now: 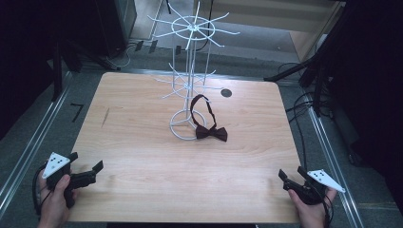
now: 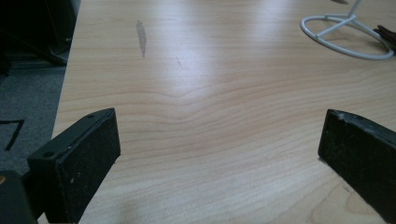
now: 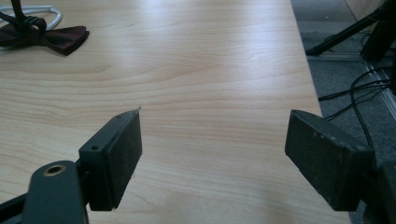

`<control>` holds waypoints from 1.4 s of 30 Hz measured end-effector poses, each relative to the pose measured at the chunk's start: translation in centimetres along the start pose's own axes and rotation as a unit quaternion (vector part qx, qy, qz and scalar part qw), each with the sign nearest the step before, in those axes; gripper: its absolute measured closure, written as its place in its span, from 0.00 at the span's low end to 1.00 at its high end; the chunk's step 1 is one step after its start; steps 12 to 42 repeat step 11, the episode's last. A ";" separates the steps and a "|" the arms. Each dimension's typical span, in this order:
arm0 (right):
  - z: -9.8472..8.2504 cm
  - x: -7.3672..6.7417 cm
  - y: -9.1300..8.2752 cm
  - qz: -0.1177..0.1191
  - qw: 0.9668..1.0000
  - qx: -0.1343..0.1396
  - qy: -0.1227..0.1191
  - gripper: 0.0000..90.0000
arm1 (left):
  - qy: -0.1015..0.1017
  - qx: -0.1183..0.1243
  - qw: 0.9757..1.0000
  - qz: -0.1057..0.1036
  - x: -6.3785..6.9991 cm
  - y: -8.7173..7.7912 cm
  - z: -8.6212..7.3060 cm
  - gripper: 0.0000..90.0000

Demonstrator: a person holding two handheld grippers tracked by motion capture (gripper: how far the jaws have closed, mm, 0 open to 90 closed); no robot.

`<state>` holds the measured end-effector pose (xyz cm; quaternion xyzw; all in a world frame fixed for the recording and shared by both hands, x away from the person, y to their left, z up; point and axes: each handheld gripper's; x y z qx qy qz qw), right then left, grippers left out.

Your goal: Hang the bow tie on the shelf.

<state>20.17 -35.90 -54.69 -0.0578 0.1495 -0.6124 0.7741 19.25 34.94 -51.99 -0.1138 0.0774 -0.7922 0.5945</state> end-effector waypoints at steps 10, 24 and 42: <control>-0.1 0.5 0.6 -0.002 1.000 -0.011 0.019 0.21 | 0.000 -0.005 1.000 -0.009 -0.3 0.2 0.0 0.00; -0.1 0.4 0.7 -0.001 1.000 -0.011 0.017 0.21 | -0.002 -0.004 1.000 -0.008 -0.3 0.2 0.0 0.00; -0.1 0.4 0.7 -0.001 1.000 -0.011 0.017 0.21 | -0.002 -0.004 1.000 -0.008 -0.3 0.2 0.0 0.00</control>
Point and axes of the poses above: each handheld gripper's, and its own axes: y roughly forward along the jaws, z roughly out of its top, x roughly to its right, and after that the axes turned 13 degrees about x, right-handed
